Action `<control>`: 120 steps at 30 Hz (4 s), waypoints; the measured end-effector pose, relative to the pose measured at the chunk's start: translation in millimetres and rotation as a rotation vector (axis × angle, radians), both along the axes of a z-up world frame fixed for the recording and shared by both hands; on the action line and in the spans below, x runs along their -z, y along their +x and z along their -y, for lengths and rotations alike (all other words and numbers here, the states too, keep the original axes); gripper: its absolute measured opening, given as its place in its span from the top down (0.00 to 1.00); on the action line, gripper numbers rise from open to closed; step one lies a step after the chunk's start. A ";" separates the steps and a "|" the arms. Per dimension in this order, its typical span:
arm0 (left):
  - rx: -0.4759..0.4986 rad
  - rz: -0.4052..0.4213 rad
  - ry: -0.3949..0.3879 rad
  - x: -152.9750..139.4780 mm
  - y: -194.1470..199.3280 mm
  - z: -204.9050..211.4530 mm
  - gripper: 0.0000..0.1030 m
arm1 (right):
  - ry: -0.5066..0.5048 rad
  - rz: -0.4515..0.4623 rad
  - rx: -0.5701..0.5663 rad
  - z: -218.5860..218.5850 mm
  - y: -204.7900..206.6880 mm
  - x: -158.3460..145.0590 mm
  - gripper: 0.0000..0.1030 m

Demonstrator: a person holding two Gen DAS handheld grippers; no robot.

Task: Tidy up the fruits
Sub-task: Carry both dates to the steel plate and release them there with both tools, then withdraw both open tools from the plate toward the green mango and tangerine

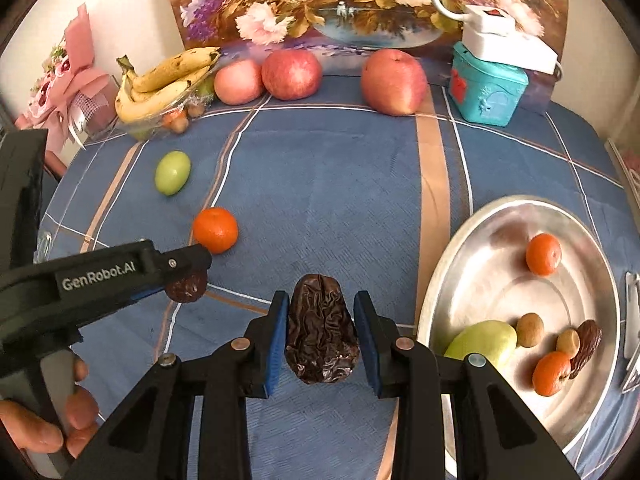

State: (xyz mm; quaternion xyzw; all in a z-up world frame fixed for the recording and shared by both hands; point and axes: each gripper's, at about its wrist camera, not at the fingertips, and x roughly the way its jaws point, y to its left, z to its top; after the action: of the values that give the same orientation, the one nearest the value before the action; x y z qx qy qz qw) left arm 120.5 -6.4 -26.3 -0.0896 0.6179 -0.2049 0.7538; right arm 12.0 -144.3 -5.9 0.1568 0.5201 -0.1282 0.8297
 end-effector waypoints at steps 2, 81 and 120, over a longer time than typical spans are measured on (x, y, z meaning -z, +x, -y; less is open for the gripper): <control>0.004 0.006 0.007 -0.6 -0.4 2.2 0.64 | 0.002 0.001 0.006 3.2 -0.3 0.5 0.67; 0.182 0.243 0.233 -19.0 -46.0 85.0 0.00 | -0.061 -0.061 0.454 139.6 -98.4 -8.1 0.00; -0.031 0.404 0.378 -51.0 13.8 -15.1 0.00 | -0.039 -0.025 0.311 86.9 -55.4 -8.1 0.00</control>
State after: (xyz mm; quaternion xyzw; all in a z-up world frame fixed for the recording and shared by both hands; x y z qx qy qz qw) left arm 134.2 8.7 24.7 0.0860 0.4807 -0.0879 0.8682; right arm -43.3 -231.2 2.2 0.2178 0.4974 -0.2671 0.7961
